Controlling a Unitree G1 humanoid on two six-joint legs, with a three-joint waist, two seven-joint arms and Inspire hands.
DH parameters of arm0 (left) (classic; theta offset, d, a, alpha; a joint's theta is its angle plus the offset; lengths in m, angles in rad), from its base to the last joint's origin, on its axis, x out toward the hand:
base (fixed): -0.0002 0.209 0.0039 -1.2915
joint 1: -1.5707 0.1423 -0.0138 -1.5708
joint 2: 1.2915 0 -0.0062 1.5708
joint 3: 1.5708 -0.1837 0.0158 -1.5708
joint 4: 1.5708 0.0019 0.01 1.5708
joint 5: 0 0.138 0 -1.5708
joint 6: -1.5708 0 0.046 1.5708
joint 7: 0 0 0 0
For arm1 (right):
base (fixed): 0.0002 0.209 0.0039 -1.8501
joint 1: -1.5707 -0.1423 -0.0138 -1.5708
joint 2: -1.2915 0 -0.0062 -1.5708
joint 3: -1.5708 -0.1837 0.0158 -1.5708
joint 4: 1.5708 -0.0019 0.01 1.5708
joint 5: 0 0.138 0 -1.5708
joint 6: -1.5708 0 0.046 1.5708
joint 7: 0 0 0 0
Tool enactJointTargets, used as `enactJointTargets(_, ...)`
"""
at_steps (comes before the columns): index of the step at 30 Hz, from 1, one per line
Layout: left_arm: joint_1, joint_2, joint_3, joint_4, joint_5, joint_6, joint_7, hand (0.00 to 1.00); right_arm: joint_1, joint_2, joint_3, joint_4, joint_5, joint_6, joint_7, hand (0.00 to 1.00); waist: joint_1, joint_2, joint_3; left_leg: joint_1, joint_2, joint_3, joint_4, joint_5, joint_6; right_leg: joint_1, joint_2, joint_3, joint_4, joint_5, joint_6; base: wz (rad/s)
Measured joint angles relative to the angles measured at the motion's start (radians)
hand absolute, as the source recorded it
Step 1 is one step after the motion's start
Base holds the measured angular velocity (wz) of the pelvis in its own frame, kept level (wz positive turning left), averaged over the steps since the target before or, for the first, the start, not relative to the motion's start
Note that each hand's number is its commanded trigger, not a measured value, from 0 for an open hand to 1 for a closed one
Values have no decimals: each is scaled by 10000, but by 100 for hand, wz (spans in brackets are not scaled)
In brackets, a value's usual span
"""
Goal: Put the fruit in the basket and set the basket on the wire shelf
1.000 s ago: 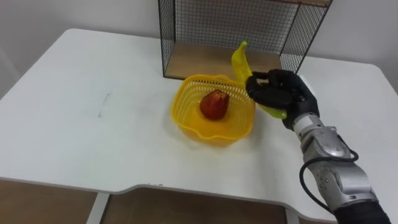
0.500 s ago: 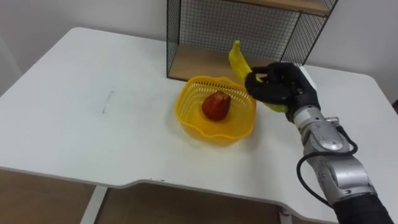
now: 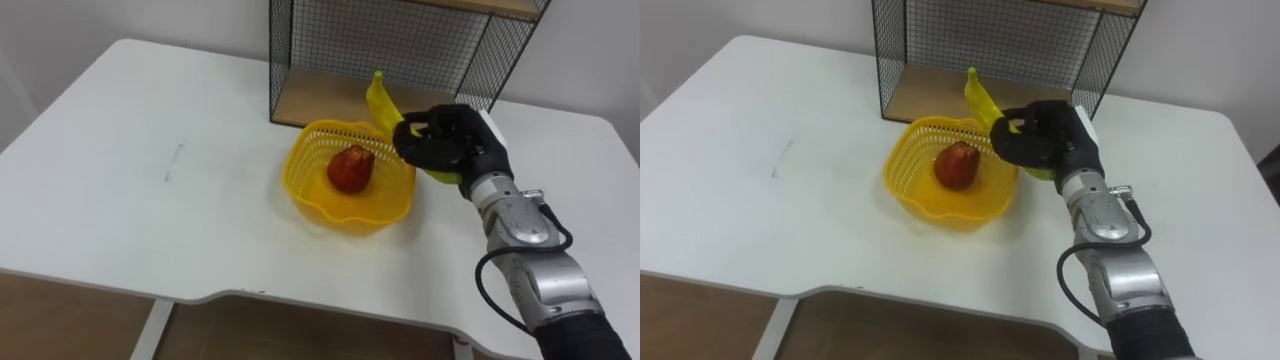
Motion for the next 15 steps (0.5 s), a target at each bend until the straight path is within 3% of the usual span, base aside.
enactJointTargets(9, -35, 44, -1, -11, 5, 94, -1, 0, 0, 15, 137, 1, -578, 212, 94, 100, 62, -115, -60, -91, -3, -5, -8, 0, 0, -72, -4, -23, -12, -1, -1, 0)
enactJointTargets(11, -41, 53, -1, -19, 5, 99, -1, 0, 0, 15, 157, 1, -581, 212, 93, 95, 128, -118, -50, -83, -2, -7, 10, 1, 0, -72, -4, -32, -12, 0, -1, 0)
enactJointTargets(12, -44, 54, -1, -51, 3, 101, 0, 0, 0, 15, 176, 1, -588, 212, 93, 67, 142, -125, -44, -84, -1, -11, 17, 1, 0, -72, -4, -43, -11, 0, -1, 0)
enactJointTargets(13, -44, 56, -1, -68, 3, 100, 0, 0, 0, 15, 214, 1, -593, 212, 93, 9, 168, -128, -38, -84, -1, -14, 18, 1, 0, -70, -5, -52, -11, 0, -1, 0)
enactJointTargets(14, -45, 56, -1, -70, 3, 100, 0, 0, 0, 15, 230, 1, -598, 212, 95, 0, 182, -130, -34, -85, -1, -17, 17, 1, 1, -69, -5, -55, -11, 0, -1, 0)
enactJointTargets(15, -52, 57, -1, -90, 3, 100, 0, 0, 0, 15, 263, 1, -611, 212, 96, 0, 212, -133, -28, -87, -1, -21, 16, 1, 0, -67, -6, -61, -11, 0, -1, 0)
